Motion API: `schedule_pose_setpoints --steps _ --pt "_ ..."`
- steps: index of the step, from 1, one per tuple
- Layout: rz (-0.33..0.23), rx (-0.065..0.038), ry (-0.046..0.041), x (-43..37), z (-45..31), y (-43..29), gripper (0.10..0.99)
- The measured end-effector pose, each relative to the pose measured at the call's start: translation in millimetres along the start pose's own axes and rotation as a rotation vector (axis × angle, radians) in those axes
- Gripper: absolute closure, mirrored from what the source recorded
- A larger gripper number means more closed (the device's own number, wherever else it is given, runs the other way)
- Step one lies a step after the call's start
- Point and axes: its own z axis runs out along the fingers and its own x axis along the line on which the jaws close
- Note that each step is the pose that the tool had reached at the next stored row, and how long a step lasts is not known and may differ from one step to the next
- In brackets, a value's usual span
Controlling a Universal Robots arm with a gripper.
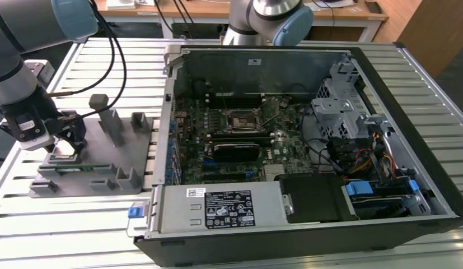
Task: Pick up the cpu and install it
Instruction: 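Pick up the cpu and move it towards the insertion slot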
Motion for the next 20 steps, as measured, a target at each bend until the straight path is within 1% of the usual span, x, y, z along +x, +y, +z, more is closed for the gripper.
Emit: schedule_pose_setpoints --steps 4,5,6,8,10,12,16,20 --pt "0.000 0.000 0.0003 0.0 0.0 0.0 0.463" --pt "0.000 0.000 0.0003 0.0 0.0 0.0 0.525" --pt "0.000 0.000 0.0003 0.0 0.0 0.0 0.549" --pt "0.000 0.000 -0.0001 0.0 -0.1 0.0 0.549" --pt "0.000 0.000 -0.0001 0.0 -2.2 0.1 0.549" --pt "0.000 0.000 0.0001 0.0 -7.1 0.2 0.549" --pt "0.000 0.000 0.0001 0.0 -19.3 0.6 0.549" --pt "0.000 0.000 0.0001 0.1 -33.0 1.1 0.549"
